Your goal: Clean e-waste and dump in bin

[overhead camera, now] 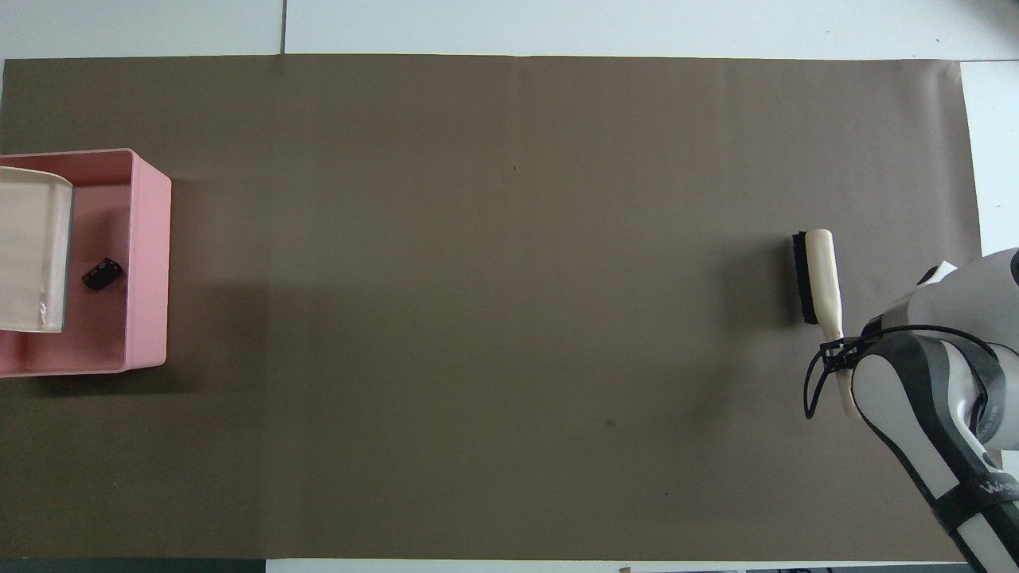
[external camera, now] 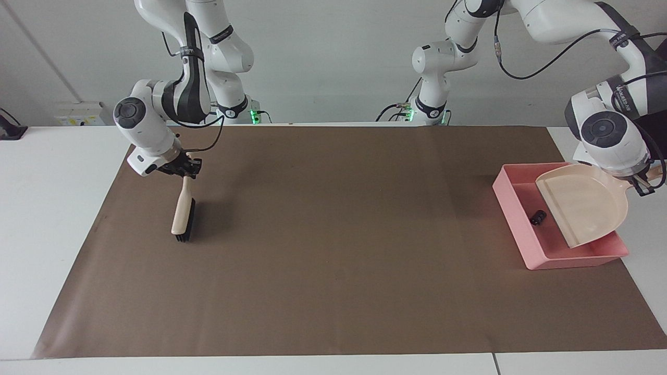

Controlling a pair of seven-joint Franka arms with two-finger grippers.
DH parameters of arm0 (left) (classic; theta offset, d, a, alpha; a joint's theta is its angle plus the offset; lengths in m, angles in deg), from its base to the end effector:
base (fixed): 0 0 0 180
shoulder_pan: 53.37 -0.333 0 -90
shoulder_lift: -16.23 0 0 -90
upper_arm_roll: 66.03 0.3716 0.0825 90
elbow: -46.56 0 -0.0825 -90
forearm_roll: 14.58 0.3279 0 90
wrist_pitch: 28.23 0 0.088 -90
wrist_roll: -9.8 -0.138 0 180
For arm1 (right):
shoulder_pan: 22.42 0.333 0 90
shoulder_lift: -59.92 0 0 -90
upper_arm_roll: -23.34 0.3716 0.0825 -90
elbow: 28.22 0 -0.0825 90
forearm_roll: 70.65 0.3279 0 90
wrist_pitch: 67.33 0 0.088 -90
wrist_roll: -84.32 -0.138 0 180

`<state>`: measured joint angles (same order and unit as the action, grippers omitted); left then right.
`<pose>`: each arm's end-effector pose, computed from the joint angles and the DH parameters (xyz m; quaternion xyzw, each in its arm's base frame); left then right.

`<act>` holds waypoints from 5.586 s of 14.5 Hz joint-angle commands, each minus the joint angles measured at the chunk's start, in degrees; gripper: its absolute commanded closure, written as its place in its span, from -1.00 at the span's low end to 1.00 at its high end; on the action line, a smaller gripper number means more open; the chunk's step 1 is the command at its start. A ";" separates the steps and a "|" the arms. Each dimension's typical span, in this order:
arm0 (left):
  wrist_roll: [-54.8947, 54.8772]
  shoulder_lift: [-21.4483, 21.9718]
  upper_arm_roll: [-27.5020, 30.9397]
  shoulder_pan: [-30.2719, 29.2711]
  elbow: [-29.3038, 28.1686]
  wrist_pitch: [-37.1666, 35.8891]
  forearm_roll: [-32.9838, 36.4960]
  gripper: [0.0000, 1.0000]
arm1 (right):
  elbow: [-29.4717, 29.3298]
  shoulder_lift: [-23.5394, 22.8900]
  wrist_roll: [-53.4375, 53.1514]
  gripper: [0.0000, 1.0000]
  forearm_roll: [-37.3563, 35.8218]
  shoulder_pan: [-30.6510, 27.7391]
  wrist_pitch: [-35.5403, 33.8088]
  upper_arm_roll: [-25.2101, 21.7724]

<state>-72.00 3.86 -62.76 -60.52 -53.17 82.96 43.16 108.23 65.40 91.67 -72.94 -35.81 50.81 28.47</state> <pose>0.5738 0.1855 0.5350 -0.6047 0.6542 0.3326 0.3094 0.3990 -0.0607 0.4039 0.9935 0.0028 -0.1137 0.0053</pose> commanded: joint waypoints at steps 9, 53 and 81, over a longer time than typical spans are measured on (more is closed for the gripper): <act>-2.84 9.29 -0.46 8.81 -4.58 -1.67 -16.75 1.00 | 3.04 1.64 -1.11 0.68 -1.04 -2.43 2.36 0.76; 68.68 13.86 0.07 13.04 -9.90 -4.65 -54.22 -0.96 | -44.50 -3.28 -13.51 -1.00 1.07 14.26 -33.67 -6.62; 81.10 13.69 -0.19 10.93 8.15 -23.73 -58.27 -0.96 | -43.90 -2.76 -13.24 -1.00 1.24 15.41 -34.20 -9.00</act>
<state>8.55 16.34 -62.23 -48.81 -43.85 59.21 -14.76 64.84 62.73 78.96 -72.49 -20.38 17.60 19.61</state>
